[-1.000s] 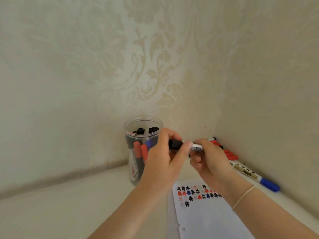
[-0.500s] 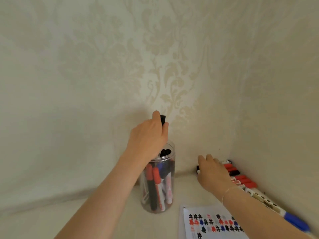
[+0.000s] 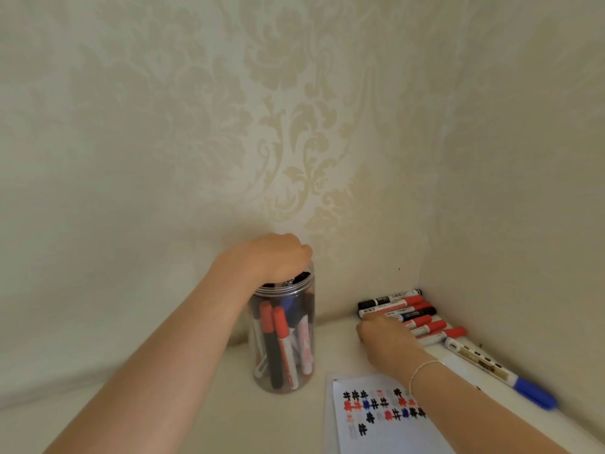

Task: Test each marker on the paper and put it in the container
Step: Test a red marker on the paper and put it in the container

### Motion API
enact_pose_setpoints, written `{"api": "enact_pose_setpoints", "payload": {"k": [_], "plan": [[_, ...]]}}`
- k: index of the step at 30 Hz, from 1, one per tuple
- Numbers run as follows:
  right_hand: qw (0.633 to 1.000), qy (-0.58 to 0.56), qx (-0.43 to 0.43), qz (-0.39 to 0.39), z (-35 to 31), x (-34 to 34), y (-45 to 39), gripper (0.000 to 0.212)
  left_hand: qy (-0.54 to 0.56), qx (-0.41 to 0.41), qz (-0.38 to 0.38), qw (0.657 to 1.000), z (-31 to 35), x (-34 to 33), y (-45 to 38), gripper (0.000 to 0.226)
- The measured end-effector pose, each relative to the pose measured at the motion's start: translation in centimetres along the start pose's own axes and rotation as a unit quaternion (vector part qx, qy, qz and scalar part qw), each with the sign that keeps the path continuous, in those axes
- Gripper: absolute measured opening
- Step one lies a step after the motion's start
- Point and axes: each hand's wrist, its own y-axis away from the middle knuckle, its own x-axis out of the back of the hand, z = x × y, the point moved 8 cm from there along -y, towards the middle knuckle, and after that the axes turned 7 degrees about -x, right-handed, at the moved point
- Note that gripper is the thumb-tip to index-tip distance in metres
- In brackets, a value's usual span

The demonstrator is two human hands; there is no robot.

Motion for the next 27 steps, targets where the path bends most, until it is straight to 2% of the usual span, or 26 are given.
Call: {"api": "enact_pose_setpoints", "payload": {"k": [3,6,9,12,13,14,15,17,18,19,20,22,23,25,27], "plan": [[0.997,0.003,0.065,0.042,-1.2,0.6,0.1,0.03,-0.026,0.024,-0.053,0.998,-0.7,-0.7,-0.6,0.035],[0.973,-0.098,0.136,0.158,-2.2,3.4,0.6,0.025,-0.016,0.044,-0.104,0.994,-2.2,-1.7,-1.4,0.031],[0.919,-0.258,0.108,0.277,-0.6,7.1,1.3,0.015,-0.047,0.032,-0.118,0.991,-2.3,-1.7,-1.4,0.019],[0.85,-0.411,0.036,0.328,2.1,10.2,2.1,0.012,-0.097,0.024,-0.091,0.991,-2.2,-1.3,-1.3,0.025],[0.824,-0.46,0.012,0.332,3.1,10.8,2.0,0.013,-0.092,0.021,-0.055,0.994,-2.0,-0.6,-1.1,0.023],[0.798,-0.505,-0.013,0.33,4.0,11.4,2.1,0.015,-0.078,0.016,0.013,0.997,-1.5,0.5,-0.7,0.02],[0.767,-0.55,-0.034,0.328,4.8,11.8,2.3,0.017,-0.061,0.003,0.117,0.991,-0.5,2.1,0.2,0.018],[0.706,-0.631,-0.066,0.316,6.1,12.5,2.8,0.018,-0.005,-0.067,0.327,0.943,2.7,4.5,3.2,0.015],[0.679,-0.662,-0.078,0.309,6.6,12.9,3.2,0.017,0.036,-0.112,0.367,0.923,4.7,4.3,4.5,0.02],[0.658,-0.684,-0.084,0.304,7.0,13.2,3.6,0.015,0.06,-0.147,0.356,0.921,6.5,3.1,5.3,0.031],[0.647,-0.695,-0.088,0.301,7.3,13.5,3.9,0.015,0.061,-0.165,0.314,0.933,8.1,1.0,5.4,0.046],[0.643,-0.699,-0.096,0.299,7.8,13.8,4.5,0.015,0.056,-0.155,0.184,0.969,9.7,-4.5,4.1,0.063],[0.644,-0.696,-0.104,0.299,8.0,13.6,4.8,0.016,0.085,-0.143,0.134,0.977,9.8,-6.8,3.5,0.061],[0.637,-0.704,-0.131,0.285,8.4,12.6,5.2,0.018,0.205,-0.127,0.103,0.965,9.3,-8.9,2.2,0.04],[0.588,-0.765,-0.142,0.22,8.5,10.8,5.2,0.022,0.29,-0.125,0.119,0.941,8.7,-9.4,1.5,0.02]]}}
